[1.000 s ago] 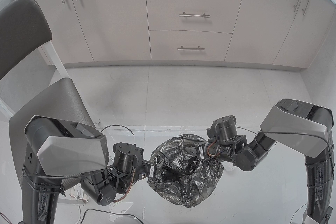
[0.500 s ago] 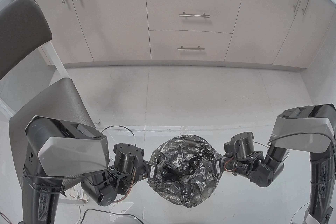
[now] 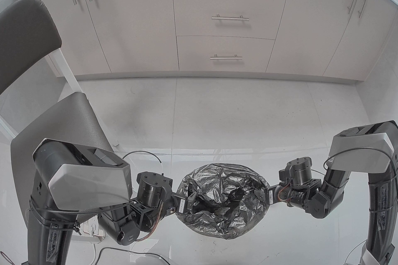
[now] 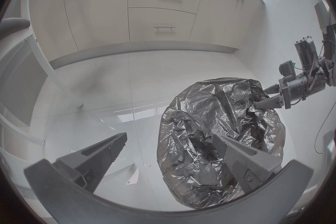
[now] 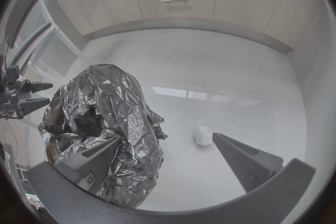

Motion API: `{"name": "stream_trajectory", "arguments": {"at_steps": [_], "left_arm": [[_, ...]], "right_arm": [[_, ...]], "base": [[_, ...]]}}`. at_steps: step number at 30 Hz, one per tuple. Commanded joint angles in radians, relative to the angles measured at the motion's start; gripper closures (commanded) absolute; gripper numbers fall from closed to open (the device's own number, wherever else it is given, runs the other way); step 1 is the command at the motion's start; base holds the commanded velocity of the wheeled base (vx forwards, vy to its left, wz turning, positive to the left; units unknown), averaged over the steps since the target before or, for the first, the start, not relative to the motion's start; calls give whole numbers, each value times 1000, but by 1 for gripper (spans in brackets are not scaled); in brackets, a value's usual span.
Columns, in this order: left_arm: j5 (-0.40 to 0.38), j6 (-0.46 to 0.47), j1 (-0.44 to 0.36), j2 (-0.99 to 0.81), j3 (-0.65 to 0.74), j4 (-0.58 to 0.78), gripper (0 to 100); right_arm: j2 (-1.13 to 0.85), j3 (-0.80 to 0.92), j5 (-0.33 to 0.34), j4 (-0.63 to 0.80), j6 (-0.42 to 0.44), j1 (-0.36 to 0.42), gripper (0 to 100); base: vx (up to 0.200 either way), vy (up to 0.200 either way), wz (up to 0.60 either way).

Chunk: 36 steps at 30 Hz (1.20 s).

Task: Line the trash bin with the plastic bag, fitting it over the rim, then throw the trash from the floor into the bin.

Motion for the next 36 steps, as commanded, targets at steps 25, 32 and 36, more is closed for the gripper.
{"name": "stream_trajectory", "arguments": {"at_steps": [25, 32, 36], "left_arm": [[0, 0, -6, 12, 1, -6, 0], [0, -1, -7, 12, 1, -6, 0], [0, -1, -12, 11, 1, -6, 0]], "right_arm": [[140, -163, 44, 45, -24, -28, 0], [34, -104, 49, 41, -7, -20, 0], [-145, -22, 90, 54, -2, 5, 0]], "base": [[0, 0, 0], [0, 0, 0], [0, 0, 0]]}}
